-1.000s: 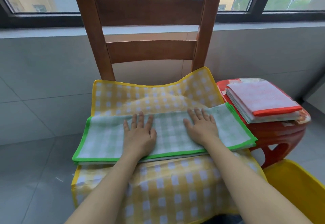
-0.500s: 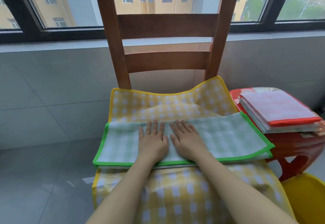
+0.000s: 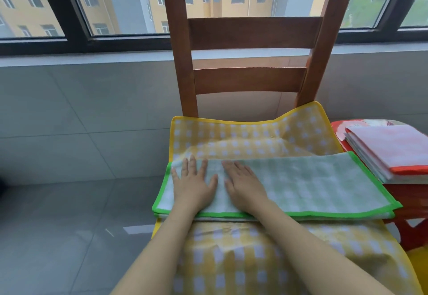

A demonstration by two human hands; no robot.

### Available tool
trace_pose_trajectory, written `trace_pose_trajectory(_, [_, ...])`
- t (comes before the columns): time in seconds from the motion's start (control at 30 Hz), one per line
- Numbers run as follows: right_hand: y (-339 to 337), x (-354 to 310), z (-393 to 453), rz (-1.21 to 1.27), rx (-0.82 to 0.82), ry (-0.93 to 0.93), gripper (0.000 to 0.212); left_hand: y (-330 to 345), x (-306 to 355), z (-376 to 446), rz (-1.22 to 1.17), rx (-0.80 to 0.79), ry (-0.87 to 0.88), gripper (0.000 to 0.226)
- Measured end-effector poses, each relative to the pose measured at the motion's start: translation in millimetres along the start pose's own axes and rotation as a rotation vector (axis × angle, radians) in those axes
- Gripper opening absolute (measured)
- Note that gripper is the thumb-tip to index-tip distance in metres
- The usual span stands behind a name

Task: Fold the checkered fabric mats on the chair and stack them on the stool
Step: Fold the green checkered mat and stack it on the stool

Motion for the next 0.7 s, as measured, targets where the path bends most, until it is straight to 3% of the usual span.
trace_pose_trajectory(0.13, [10.5, 3.5, 0.2, -0.062, -0.023, 0.019, 0.059, 0.5, -11.2, 3.3, -0.029, -0.003, 0.009, 0.064])
trace_pose_trajectory(0.33, [9.1, 0.6, -3.0, -0.072, -0.029, 0.025, 0.059, 4.7, -66.7, 14.2, -0.212, -0.012, -0.118, 0.055])
trace_pose_trajectory(0.57, [2.2, 1.2, -7.6, -0.083, 0.007, 0.08, 0.058, 11.0, -88.0, 18.9, -0.659, -0.096, -0.215, 0.053])
trace_pose_trajectory(0.7, [2.1, 0.0, -8.0, -0.085, 0.004, 0.084, 0.058, 10.9, -94.2, 15.7, -0.77, -0.117, -0.243, 0.053])
Point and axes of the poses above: each hand's wrist, its own z-axis towards the middle knuckle, its own y-axis out of the palm, x = y × z, the point moved 9 cm from there along z, towards the middle knuckle, and after that the axes turned 14 degrees about z, right-handed, at the moved point
